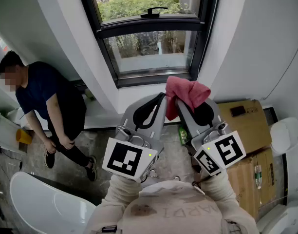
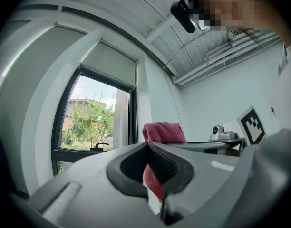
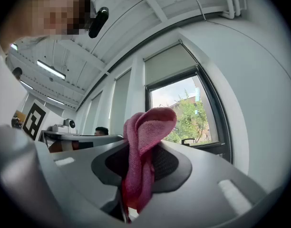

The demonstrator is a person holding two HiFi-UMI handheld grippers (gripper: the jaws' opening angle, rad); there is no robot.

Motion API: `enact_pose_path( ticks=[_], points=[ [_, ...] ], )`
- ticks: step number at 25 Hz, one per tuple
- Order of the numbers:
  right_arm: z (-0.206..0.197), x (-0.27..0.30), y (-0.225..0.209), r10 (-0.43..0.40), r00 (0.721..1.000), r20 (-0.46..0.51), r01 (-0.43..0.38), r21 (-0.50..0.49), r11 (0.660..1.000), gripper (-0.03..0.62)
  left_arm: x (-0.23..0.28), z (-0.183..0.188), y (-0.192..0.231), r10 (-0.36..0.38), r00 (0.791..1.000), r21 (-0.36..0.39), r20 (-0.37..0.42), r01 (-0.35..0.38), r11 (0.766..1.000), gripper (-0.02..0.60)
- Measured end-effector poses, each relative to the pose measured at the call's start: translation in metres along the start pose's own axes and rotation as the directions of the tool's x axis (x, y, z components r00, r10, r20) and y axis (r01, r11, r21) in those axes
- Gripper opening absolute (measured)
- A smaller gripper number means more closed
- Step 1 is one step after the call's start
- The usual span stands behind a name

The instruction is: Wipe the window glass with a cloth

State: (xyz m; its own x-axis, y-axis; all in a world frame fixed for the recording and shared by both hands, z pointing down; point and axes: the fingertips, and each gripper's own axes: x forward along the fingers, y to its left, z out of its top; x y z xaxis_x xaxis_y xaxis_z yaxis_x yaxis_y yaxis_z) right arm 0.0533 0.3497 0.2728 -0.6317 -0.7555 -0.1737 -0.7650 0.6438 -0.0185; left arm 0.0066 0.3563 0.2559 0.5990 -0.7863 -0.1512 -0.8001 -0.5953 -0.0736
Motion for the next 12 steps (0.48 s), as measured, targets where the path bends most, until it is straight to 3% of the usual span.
enact_pose_path(
  ticks=[12],
  points=[
    [-0.008, 0.022, 0.007, -0.023, 1.0, -0.004, 0.023, 0.003, 1.0, 0.126, -0.001, -0.003, 0.025, -0.015, 1.0, -0.006, 0.016, 0.015, 1.0, 0.0]
  ],
)
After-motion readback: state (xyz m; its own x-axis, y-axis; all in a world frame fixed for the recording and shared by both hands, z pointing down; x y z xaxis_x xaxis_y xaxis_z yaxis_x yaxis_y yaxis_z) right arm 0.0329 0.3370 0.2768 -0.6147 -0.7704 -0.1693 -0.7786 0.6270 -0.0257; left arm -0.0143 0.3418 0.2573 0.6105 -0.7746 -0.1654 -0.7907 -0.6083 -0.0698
